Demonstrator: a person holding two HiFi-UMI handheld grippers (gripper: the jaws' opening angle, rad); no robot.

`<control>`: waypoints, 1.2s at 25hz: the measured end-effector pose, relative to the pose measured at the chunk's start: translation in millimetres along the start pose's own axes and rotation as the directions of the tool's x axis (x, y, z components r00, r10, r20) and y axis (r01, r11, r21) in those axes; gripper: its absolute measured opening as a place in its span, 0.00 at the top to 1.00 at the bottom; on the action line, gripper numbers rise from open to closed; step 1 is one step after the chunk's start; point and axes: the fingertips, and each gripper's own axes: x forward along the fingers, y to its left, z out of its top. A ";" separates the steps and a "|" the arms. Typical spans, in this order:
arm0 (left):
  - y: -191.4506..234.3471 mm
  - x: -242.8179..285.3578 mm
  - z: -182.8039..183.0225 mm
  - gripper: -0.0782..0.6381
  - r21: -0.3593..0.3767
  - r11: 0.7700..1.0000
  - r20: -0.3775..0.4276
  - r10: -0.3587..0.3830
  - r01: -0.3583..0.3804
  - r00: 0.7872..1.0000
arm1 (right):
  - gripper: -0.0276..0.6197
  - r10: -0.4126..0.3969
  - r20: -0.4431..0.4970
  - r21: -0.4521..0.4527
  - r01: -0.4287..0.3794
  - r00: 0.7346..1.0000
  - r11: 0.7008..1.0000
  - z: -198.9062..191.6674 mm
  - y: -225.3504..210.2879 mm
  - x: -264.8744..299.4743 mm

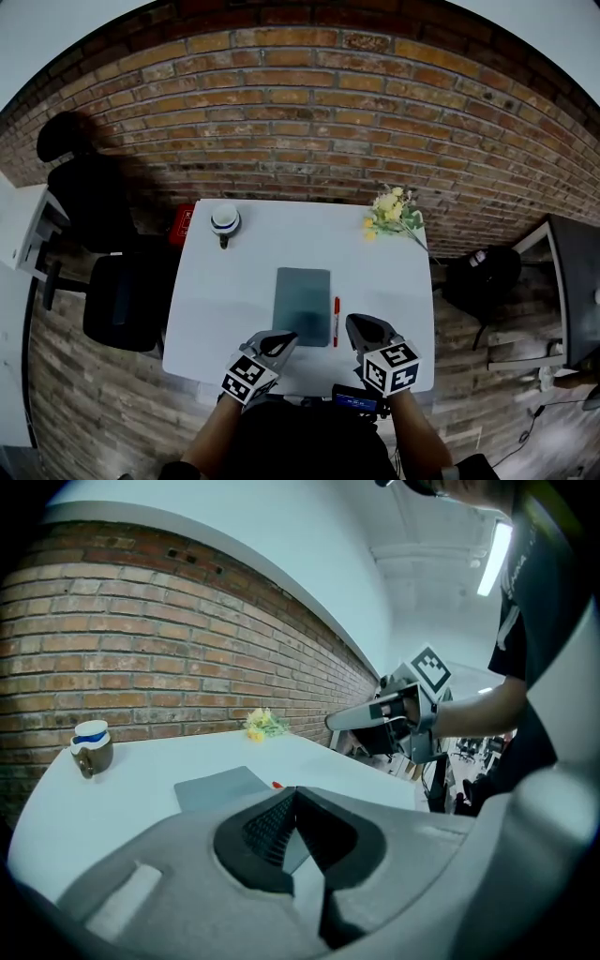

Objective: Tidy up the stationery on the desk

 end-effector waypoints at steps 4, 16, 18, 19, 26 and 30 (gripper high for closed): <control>-5.4 -1.6 -0.2 0.88 -0.017 1.000 0.003 0.027 -0.027 1.000 | 0.94 0.018 0.004 0.012 -0.018 1.000 1.000 -5.5 -1.2 -7.2; -14.2 -30.0 -22.3 0.88 -0.090 0.994 0.001 0.058 -0.057 0.998 | 0.94 -0.028 0.025 0.034 0.027 0.999 0.999 -18.1 3.0 -29.5; -16.1 -32.3 -23.4 0.88 -0.080 0.996 0.007 0.039 -0.038 0.999 | 0.94 -0.053 0.021 0.006 0.053 0.998 0.999 -21.7 6.9 -37.9; -17.9 -33.4 -23.6 0.88 -0.076 0.997 0.012 0.026 -0.025 1.000 | 0.94 -0.066 0.018 -0.003 0.066 0.998 0.998 -24.4 8.9 -42.2; -33.2 -71.8 -36.8 0.88 -0.059 0.997 0.030 -0.055 0.056 0.998 | 0.94 -0.146 0.005 0.006 0.146 0.989 0.989 -50.3 46.4 -54.4; -36.3 -111.9 -51.2 0.88 -0.046 0.998 0.039 -0.051 0.053 0.998 | 0.94 -0.166 0.005 0.028 0.166 0.986 0.986 -60.9 82.2 -54.6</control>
